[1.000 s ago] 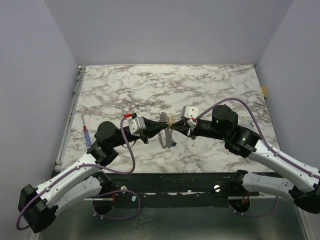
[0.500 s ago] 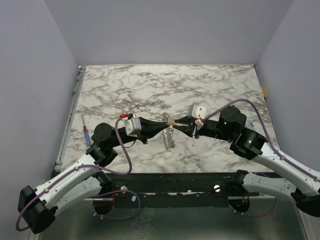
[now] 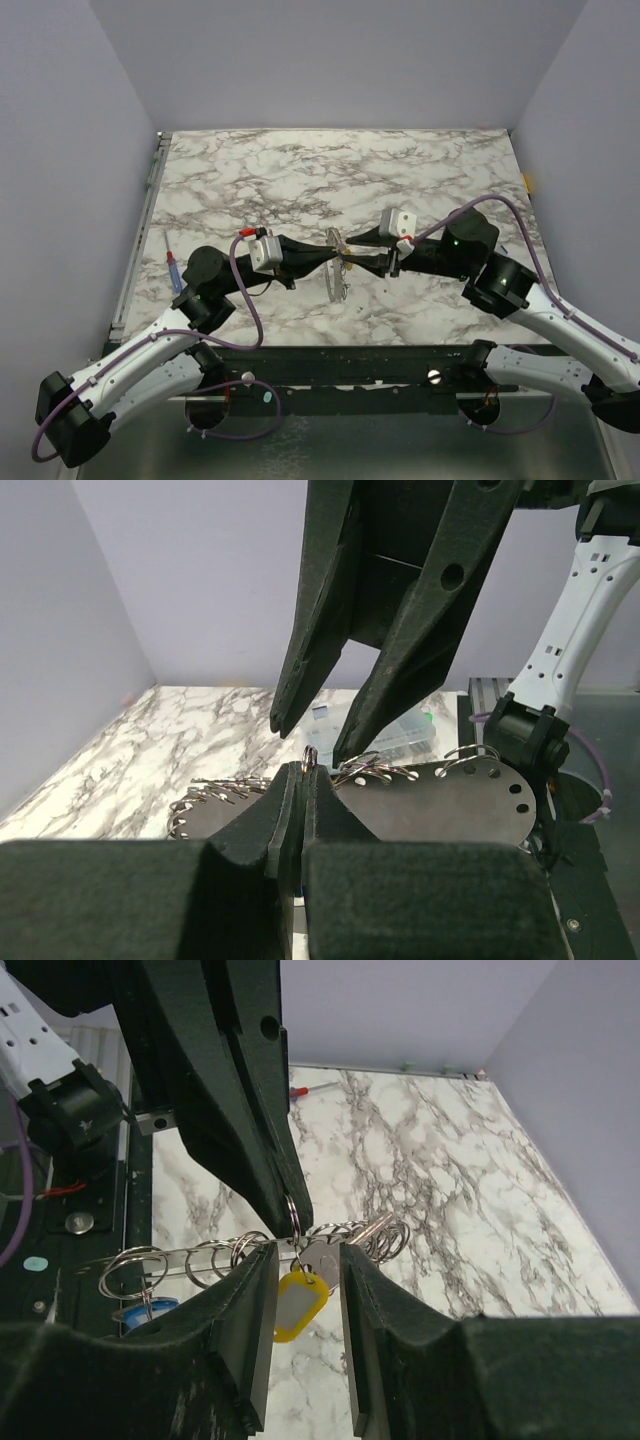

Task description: Put the keys on the keyring

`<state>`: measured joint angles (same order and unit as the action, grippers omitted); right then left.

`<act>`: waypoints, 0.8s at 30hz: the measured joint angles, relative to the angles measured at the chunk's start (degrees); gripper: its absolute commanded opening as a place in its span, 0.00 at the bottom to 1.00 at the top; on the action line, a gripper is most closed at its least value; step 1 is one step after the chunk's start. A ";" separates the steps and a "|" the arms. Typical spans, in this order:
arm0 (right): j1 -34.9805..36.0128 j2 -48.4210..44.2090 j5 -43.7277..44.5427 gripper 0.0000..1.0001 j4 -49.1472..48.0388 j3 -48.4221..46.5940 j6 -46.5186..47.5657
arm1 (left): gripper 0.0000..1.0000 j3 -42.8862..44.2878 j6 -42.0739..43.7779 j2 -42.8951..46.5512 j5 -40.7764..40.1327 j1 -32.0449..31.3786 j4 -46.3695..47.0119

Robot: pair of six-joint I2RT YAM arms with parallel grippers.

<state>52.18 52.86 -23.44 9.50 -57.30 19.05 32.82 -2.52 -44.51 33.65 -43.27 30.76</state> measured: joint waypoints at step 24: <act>0.00 2.86 -3.67 0.05 -0.92 -0.61 -0.02 | 0.00 -0.17 -0.07 0.55 -0.04 0.07 -0.07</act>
<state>52.18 55.72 -27.11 8.58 -57.91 19.03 32.64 -2.59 -43.97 33.61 -43.20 30.70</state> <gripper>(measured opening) 0.131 0.017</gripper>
